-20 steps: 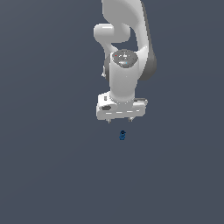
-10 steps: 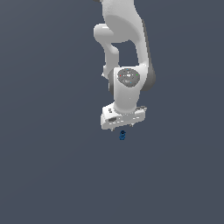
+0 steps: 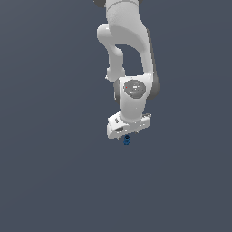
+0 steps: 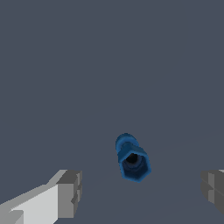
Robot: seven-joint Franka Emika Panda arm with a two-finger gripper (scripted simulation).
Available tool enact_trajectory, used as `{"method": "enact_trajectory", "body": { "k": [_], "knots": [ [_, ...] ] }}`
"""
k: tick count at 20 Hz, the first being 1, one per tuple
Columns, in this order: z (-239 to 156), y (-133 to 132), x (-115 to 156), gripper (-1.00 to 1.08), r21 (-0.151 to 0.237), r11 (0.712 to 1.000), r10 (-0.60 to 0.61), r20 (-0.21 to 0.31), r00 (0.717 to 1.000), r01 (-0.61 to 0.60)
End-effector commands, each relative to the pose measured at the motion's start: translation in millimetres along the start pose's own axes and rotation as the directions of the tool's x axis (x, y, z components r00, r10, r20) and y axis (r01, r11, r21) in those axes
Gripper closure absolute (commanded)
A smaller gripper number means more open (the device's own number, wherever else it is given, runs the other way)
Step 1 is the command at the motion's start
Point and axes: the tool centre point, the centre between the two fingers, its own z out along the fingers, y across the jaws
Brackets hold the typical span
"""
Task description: Pick up the object and move it to a goal position.
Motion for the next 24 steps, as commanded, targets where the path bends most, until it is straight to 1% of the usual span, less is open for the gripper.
{"method": "enact_trajectory", "body": {
  "k": [1,4,11,16,17,24],
  "knots": [
    [1,0,0,-0.92,0.000,1.000,0.000,-0.001,1.000,0.000],
    [9,0,0,-0.92,0.000,1.000,-0.001,-0.001,1.000,0.001],
    [44,-1,-1,-0.92,0.000,1.000,-0.005,-0.001,1.000,0.005],
    [51,0,1,-0.92,0.000,1.000,-0.006,-0.002,1.000,0.006],
    [51,0,1,1.08,0.000,1.000,-0.006,-0.002,1.000,0.006],
    [51,0,1,1.08,0.000,1.000,-0.006,-0.002,1.000,0.006]
  ]
}}
